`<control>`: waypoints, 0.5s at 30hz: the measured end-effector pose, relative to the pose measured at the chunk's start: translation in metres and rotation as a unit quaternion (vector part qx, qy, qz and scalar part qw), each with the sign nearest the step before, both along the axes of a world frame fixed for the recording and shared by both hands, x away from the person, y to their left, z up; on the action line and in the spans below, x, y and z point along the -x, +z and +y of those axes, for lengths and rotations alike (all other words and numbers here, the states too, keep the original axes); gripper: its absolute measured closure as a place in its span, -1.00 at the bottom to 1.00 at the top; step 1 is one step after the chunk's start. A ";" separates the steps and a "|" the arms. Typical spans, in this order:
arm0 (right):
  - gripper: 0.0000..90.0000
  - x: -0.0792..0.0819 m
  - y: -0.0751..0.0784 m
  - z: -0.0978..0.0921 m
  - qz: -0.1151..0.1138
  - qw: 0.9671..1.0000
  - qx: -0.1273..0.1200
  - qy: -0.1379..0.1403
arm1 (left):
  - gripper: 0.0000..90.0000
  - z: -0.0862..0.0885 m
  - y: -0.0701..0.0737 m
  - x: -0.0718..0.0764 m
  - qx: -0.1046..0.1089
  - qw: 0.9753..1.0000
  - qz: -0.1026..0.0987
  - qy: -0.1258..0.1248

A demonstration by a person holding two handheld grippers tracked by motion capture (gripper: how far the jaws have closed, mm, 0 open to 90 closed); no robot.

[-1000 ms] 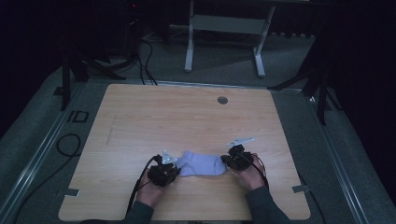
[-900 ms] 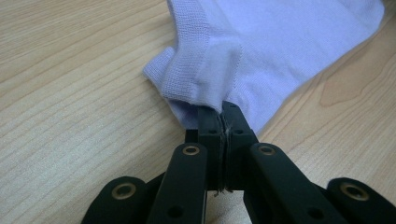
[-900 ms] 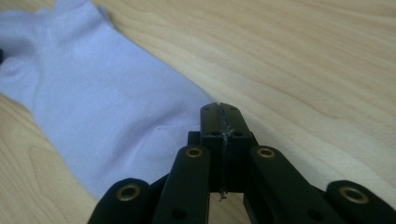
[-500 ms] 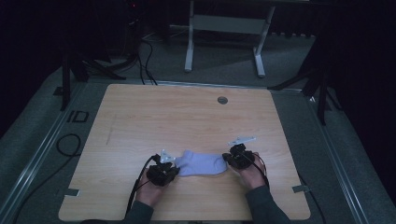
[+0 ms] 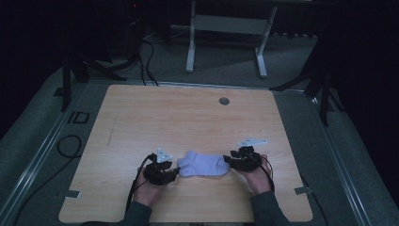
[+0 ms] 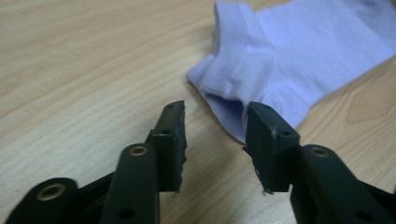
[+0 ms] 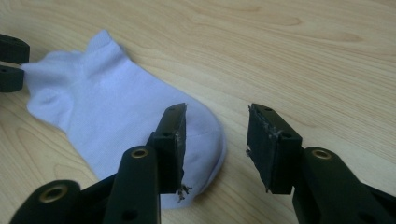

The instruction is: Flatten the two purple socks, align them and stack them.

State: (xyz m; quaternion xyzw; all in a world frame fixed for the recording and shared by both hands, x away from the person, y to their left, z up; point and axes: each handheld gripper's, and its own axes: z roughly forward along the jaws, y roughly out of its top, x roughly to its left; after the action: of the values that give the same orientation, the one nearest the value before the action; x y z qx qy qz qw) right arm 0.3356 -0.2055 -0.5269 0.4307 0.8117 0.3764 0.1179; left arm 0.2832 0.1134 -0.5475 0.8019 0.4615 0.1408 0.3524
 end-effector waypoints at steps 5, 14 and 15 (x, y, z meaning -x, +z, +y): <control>0.20 0.001 0.001 -0.010 0.000 1.000 -0.010 -0.013 | 0.24 0.007 0.003 -0.002 0.010 1.000 -0.008 0.010; 0.19 0.001 -0.009 -0.040 0.010 0.998 -0.020 -0.056 | 0.23 0.023 0.002 -0.011 0.015 0.999 -0.008 0.046; 0.19 0.001 -0.009 -0.042 0.010 0.998 -0.021 -0.061 | 0.23 0.024 0.002 -0.012 0.015 0.999 -0.007 0.050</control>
State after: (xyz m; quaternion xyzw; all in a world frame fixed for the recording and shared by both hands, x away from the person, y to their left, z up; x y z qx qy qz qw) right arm 0.3346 -0.2479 -0.5360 0.4854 0.7772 0.3809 0.1236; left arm 0.2948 0.1375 -0.5458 0.7714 0.5005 0.1574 0.3600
